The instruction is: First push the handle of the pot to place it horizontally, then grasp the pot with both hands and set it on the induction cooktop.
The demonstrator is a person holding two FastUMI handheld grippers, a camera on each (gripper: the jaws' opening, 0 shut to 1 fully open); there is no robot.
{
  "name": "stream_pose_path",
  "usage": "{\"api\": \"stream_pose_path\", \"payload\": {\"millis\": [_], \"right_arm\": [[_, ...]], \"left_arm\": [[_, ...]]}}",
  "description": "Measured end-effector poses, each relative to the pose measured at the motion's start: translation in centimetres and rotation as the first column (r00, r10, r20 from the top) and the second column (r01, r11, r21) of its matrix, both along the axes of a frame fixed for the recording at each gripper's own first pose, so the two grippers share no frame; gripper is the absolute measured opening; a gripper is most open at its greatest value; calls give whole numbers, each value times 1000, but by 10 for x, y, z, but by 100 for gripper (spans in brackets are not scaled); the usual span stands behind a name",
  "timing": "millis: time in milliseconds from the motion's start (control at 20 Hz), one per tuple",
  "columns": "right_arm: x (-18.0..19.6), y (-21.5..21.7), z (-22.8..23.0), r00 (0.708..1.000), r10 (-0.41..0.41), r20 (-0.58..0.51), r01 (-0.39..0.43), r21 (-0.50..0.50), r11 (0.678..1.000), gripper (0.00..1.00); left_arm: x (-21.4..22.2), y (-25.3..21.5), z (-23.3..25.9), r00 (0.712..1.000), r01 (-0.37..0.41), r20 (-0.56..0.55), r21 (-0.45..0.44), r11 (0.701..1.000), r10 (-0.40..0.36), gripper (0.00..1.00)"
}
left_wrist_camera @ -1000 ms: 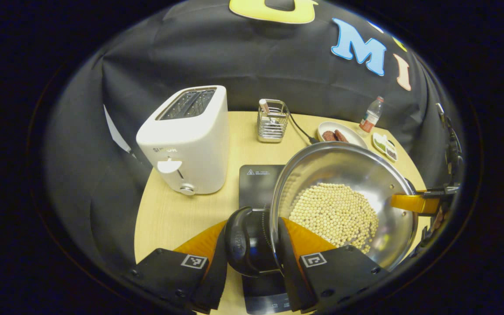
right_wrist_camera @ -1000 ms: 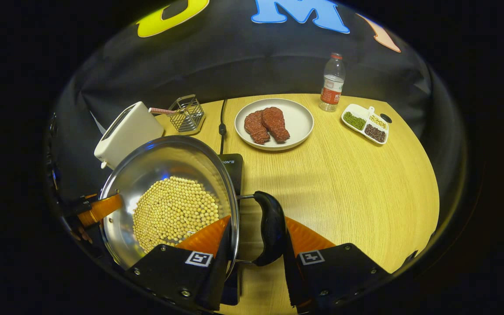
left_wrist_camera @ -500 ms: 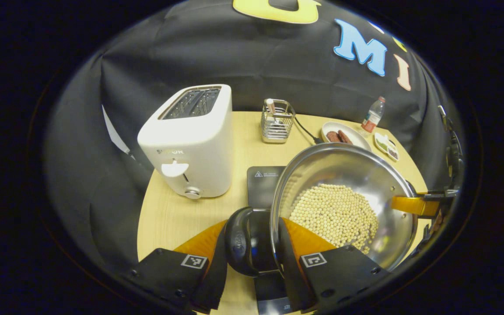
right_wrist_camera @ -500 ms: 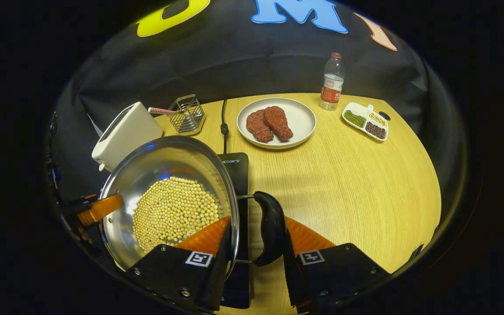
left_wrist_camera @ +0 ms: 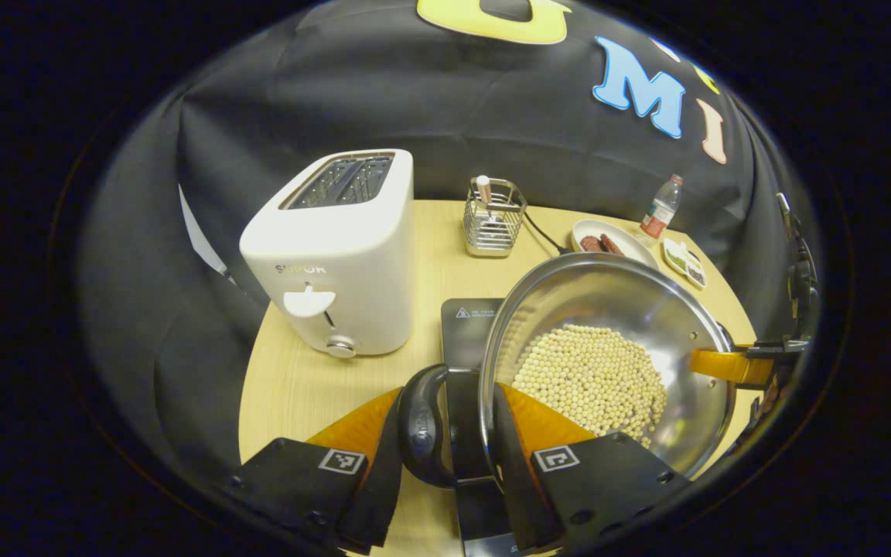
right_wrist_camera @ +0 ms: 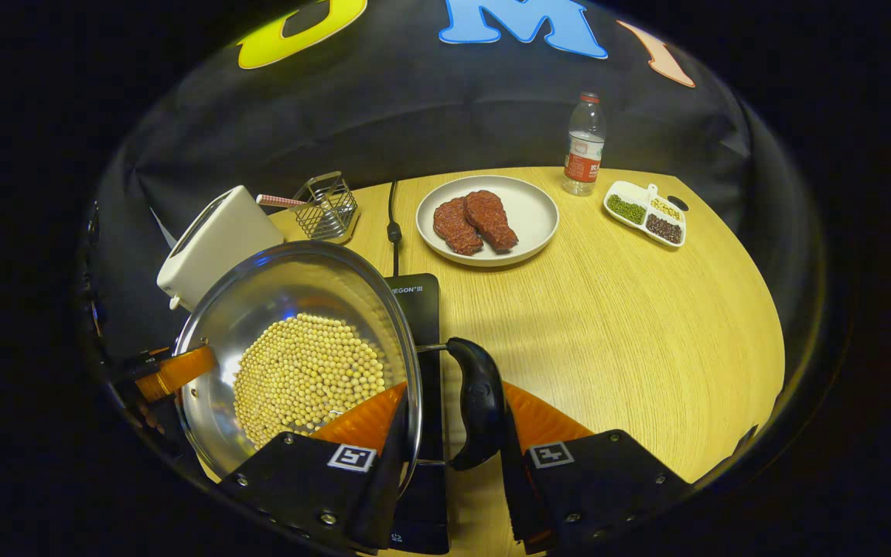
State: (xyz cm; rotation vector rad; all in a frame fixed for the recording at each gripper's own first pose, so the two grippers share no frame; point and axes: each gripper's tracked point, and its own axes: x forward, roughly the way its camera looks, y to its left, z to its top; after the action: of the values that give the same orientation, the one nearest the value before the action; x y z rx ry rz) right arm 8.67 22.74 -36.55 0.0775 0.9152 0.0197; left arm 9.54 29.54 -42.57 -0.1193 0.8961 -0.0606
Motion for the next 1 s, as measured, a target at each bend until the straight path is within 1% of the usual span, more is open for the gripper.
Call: {"api": "stream_pose_path", "payload": {"millis": [50, 150, 200, 250, 300, 350, 400, 450, 500, 600, 650, 700, 750, 850, 900, 1000], "right_arm": [[1, 0, 0, 1000, 2, 1, -2, 2, 1000, 57], [3, 1, 0, 1000, 9, 5, -10, 12, 1000, 57], [4, 2, 2, 1000, 16, 11, -17, 25, 1000, 59], [5, 1, 7, 1000, 16, 26, -17, 31, 999, 61], [8, 0, 10, 999, 20, 43, -22, 36, 999, 64], [9, -1, 14, 998, 28, 58, -30, 35, 999, 73], [9, -4, 19, 997, 34, 69, -36, 27, 999, 76], [9, -6, 26, 996, 42, 84, -45, 26, 999, 81], [7, -8, 33, 993, 49, 103, -52, 25, 998, 83], [7, -15, 52, 986, 61, 156, -66, 25, 998, 84], [7, -19, 61, 981, 69, 181, -75, 25, 997, 84], [6, -23, 72, 975, 75, 207, -83, 30, 996, 75], [6, -28, 85, 969, 78, 234, -88, 34, 996, 84], [7, -42, 114, 951, 82, 299, -94, 27, 995, 83], [7, -50, 130, 939, 84, 334, -97, 22, 995, 83], [3, -67, 167, 907, 86, 411, -101, 15, 995, 83]], "left_arm": [[0, 0, 1, 1000, -6, 3, -2, 1000, 6, 66], [-2, 0, 3, 1000, -17, 3, -8, 1000, 18, 67], [-4, -1, 4, 1000, -25, 3, -14, 1000, 25, 70], [-3, 0, 8, 999, -34, 22, -15, 999, 34, 68], [0, 2, 13, 998, -45, 45, -14, 999, 46, 69], [2, 5, 20, 996, -64, 64, -18, 998, 65, 67], [3, 6, 28, 993, -87, 81, -31, 996, 89, 68], [3, 10, 39, 988, -113, 99, -37, 993, 116, 83], [4, 9, 46, 984, -129, 119, -42, 991, 133, 84], [1, 6, 66, 975, -143, 165, -33, 989, 146, 86], [-1, 2, 78, 971, -143, 192, -25, 989, 145, 86], [-3, -3, 90, 966, -142, 215, -18, 990, 142, 86], [-3, -13, 105, 960, -141, 243, -15, 990, 141, 87], [-6, -37, 133, 946, -138, 294, -21, 990, 138, 86], [-7, -52, 151, 937, -138, 320, -25, 990, 139, 87], [-7, -89, 192, 912, -124, 388, -43, 991, 131, 86]]}}
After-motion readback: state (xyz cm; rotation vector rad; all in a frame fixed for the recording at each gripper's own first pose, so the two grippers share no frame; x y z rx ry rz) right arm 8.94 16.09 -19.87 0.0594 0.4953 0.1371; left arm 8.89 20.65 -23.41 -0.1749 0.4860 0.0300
